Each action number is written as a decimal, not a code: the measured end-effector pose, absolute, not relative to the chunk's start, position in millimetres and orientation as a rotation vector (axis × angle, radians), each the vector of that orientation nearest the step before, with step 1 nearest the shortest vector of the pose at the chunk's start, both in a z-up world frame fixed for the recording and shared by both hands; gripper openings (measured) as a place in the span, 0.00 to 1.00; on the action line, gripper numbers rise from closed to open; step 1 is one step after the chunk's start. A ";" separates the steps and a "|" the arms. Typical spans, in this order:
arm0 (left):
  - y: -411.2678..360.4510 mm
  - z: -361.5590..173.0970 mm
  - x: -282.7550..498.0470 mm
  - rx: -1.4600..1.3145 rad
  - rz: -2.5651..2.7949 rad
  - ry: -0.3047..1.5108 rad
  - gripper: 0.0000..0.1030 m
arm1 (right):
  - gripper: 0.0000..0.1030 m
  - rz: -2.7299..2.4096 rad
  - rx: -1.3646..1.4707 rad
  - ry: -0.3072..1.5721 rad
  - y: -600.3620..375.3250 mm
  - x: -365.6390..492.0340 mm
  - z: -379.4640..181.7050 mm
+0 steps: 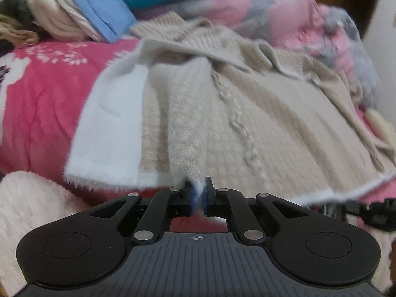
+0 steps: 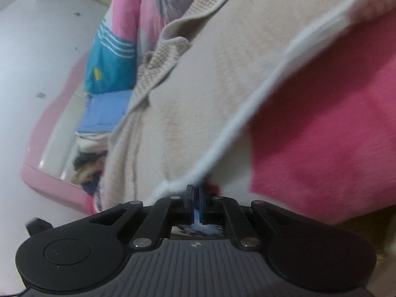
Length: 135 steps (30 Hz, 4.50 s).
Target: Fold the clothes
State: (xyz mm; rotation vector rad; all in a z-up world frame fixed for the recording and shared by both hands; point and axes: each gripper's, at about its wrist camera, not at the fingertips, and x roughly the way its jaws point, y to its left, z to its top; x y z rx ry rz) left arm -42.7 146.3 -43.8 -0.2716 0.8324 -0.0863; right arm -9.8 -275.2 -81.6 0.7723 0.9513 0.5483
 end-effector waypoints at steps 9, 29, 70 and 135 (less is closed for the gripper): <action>166.7 17.5 -64.2 -0.328 -0.252 0.780 0.33 | 0.38 0.211 0.763 0.690 -395.4 -39.7 -31.1; 53.0 -54.7 56.4 -0.163 -0.257 0.747 0.35 | 0.09 0.028 -0.108 0.792 -351.5 205.3 -37.5; 59.8 -72.0 147.5 -0.171 -0.507 0.675 0.36 | 0.27 0.338 -0.179 0.847 -111.9 398.4 -54.9; 165.1 -11.0 -27.6 -0.264 -0.208 0.534 0.61 | 0.25 0.552 0.400 0.789 -248.4 31.6 -3.0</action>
